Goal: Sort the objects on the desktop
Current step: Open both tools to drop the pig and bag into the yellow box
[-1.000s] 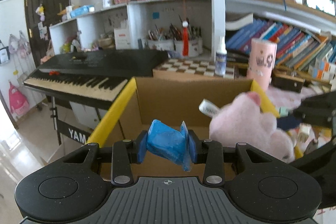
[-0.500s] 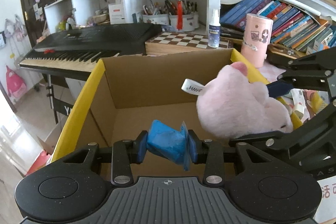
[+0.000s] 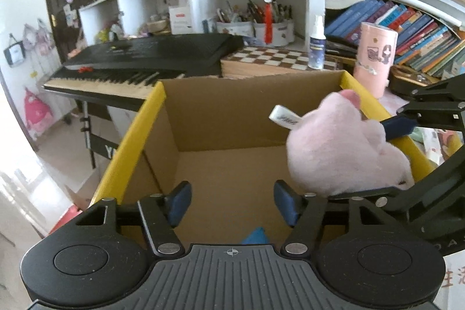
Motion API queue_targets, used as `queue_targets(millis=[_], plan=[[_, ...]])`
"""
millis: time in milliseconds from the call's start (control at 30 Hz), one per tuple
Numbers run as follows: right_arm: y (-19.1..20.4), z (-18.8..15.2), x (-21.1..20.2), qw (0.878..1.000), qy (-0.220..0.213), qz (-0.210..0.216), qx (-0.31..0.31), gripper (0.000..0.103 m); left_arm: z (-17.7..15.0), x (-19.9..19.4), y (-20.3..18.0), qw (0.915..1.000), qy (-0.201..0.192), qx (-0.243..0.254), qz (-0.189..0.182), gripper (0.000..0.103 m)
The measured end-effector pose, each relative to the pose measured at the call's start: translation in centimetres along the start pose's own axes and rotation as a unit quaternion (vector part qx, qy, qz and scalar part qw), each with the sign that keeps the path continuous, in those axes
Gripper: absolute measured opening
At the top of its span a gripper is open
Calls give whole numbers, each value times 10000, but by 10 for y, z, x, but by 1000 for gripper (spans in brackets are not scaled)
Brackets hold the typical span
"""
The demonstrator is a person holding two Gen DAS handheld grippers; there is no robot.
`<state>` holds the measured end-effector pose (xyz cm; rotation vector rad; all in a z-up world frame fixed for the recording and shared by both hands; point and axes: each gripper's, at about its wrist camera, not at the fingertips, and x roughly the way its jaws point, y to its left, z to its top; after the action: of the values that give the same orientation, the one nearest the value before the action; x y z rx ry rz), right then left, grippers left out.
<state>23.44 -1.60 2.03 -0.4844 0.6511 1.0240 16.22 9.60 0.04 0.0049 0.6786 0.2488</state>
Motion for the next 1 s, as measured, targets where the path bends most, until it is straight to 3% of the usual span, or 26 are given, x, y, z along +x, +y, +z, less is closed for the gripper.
queue_targets(millis=[133, 567, 767, 1000], plan=[[3, -1, -10, 9994, -277, -151, 107, 74, 2, -10, 6, 9996, -224, -139, 114, 78], [14, -3, -61, 9882, -995, -969, 653, 75, 8, -57, 12, 9943, -1034, -249, -14, 85], [28, -15, -84, 9755, -1246, -1507, 1004, 75, 2, -74, 20, 9927, -1167, -300, -51, 86], [42, -36, -111, 9503, -1467, -2097, 1774, 75, -11, -92, 31, 9918, -1212, -383, -105, 87]])
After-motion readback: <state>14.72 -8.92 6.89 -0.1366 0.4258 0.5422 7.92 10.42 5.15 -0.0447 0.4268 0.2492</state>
